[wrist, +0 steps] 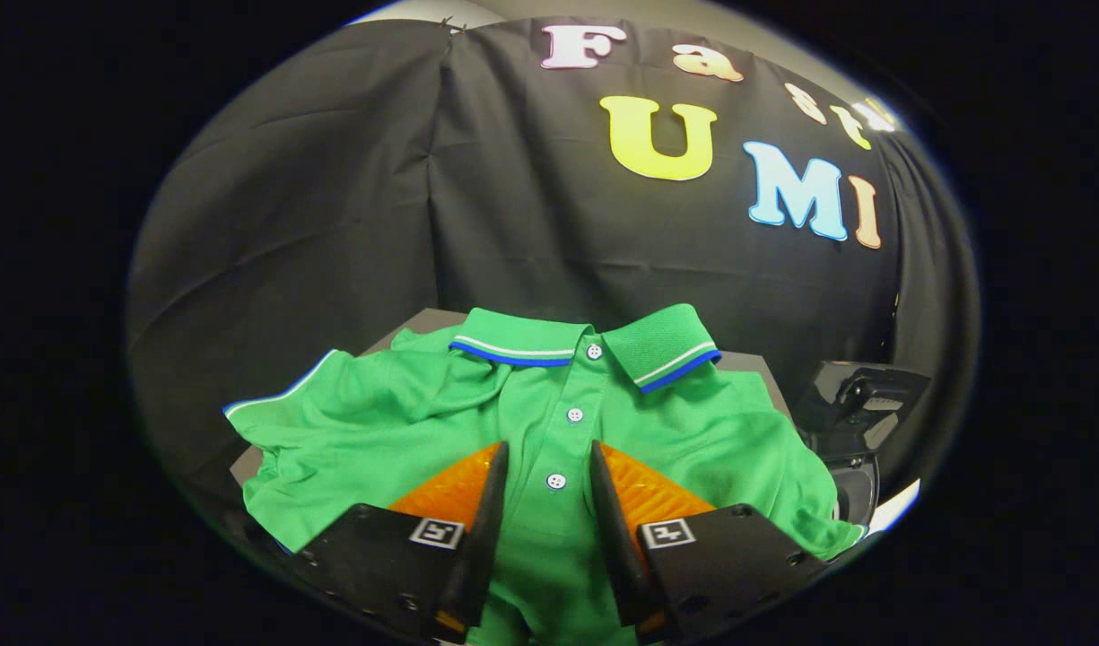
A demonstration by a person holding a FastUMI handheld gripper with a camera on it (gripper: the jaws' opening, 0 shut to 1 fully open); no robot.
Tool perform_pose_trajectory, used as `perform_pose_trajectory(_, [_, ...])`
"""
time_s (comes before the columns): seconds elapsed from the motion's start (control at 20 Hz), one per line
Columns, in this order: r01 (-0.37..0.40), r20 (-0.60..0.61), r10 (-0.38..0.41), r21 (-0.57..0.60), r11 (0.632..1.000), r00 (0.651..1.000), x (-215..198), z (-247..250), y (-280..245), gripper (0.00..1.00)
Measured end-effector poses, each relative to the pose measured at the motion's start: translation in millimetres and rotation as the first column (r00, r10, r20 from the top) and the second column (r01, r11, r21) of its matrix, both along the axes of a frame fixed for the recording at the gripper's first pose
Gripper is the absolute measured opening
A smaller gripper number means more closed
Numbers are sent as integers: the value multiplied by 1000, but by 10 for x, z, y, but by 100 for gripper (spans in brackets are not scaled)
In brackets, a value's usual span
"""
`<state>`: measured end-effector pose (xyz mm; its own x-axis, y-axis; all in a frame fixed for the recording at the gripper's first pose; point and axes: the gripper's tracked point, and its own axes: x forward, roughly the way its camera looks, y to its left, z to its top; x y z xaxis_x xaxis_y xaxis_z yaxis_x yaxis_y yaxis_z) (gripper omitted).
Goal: Put the clothes into the washing machine and then close the washing machine lid.
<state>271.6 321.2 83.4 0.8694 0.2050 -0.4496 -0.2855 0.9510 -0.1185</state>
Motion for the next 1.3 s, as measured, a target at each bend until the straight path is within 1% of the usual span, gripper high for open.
perform_pose_trajectory(0.1, [-22, 9, 22, -27, 999, 1000, -22, 15, 32, 30])
perform_pose_trajectory(0.2, [-46, 13, 46, -38, 998, 999, -43, 21, 38, 30])
perform_pose_trajectory(0.25, [-29, 16, 29, -1, 1000, 999, -29, 36, -16, 30])
perform_pose_trajectory(0.3, [-29, -6, 29, 43, 999, 1000, -56, 68, -10, 2])
perform_pose_trajectory(0.35, [-36, -32, 38, 54, 998, 999, -60, 35, 14, 2])
perform_pose_trajectory(0.45, [-66, -45, 69, 74, 995, 997, -53, 96, 43, 2])
perform_pose_trajectory(0.55, [-94, -9, 96, 96, 991, 995, -77, 253, 46, 2])
perform_pose_trajectory(0.75, [-128, 52, 123, 110, 986, 991, -126, 637, 69, 2])
perform_pose_trajectory(1.1, [-174, 155, 149, 160, 972, 977, -284, 1477, 122, 2])
perform_pose_trajectory(1.3, [-203, 257, 159, 154, 967, 953, -472, 2150, 116, 2])
